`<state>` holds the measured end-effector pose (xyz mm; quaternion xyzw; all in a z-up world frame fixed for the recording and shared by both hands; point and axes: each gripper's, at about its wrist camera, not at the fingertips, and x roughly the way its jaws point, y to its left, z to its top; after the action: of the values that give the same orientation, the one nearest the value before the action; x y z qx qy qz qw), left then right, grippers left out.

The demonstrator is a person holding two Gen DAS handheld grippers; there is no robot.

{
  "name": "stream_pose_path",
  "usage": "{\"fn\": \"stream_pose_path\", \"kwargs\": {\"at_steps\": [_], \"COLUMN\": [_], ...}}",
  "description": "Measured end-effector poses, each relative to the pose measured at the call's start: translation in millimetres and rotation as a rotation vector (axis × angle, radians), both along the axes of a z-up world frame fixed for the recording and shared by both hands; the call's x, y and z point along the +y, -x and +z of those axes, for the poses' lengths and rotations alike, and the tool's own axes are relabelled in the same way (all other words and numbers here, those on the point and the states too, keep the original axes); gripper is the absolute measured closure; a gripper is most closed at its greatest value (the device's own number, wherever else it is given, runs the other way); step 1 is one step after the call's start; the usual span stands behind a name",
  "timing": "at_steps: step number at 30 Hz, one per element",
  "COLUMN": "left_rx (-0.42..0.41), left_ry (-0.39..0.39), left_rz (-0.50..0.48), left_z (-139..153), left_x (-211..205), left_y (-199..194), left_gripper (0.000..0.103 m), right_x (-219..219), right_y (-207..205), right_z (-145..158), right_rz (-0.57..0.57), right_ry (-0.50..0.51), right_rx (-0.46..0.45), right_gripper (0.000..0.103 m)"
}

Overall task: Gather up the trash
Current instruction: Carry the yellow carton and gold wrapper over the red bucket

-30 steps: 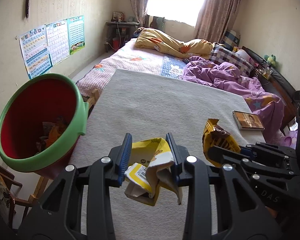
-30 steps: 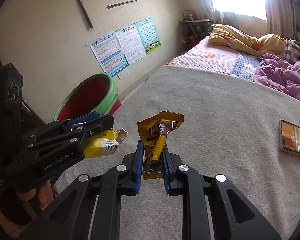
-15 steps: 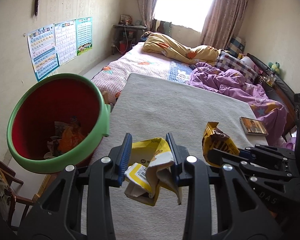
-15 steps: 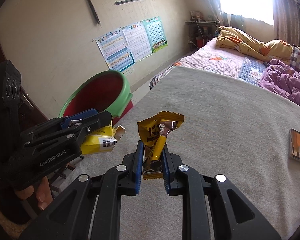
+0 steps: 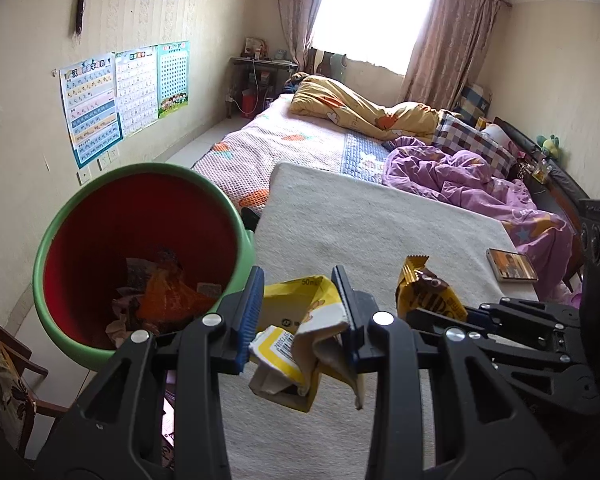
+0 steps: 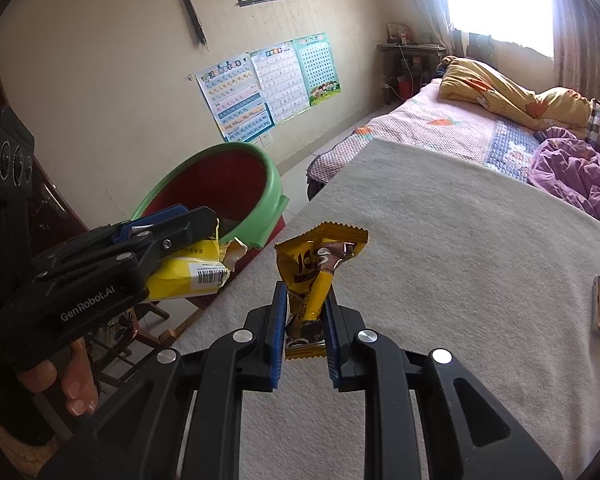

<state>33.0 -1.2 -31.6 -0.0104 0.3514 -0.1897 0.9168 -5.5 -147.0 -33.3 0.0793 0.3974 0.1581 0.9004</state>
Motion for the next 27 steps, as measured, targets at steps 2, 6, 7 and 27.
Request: {"fn": "stream_pose_path", "kwargs": {"at_steps": [2, 6, 7, 27], "left_rx": [-0.003, -0.011, -0.013, -0.054], "left_ry": [0.003, 0.010, 0.011, 0.036], "left_rz": [0.001, 0.003, 0.003, 0.021], "left_z": [2, 6, 7, 29], "left_x": [6, 14, 17, 62], "left_y": [-3, -10, -12, -40], "left_gripper": [0.070, 0.070, 0.069, 0.075], "right_x": [4, 11, 13, 46], "right_y": [-4, -10, -12, -48], "right_z": [2, 5, 6, 13], "right_rz": [0.000, 0.003, 0.004, 0.035], "right_ry": [0.002, 0.006, 0.007, 0.007], "right_rx": [-0.004, -0.012, -0.014, -0.036], "right_gripper": [0.085, 0.085, 0.085, 0.085]}}
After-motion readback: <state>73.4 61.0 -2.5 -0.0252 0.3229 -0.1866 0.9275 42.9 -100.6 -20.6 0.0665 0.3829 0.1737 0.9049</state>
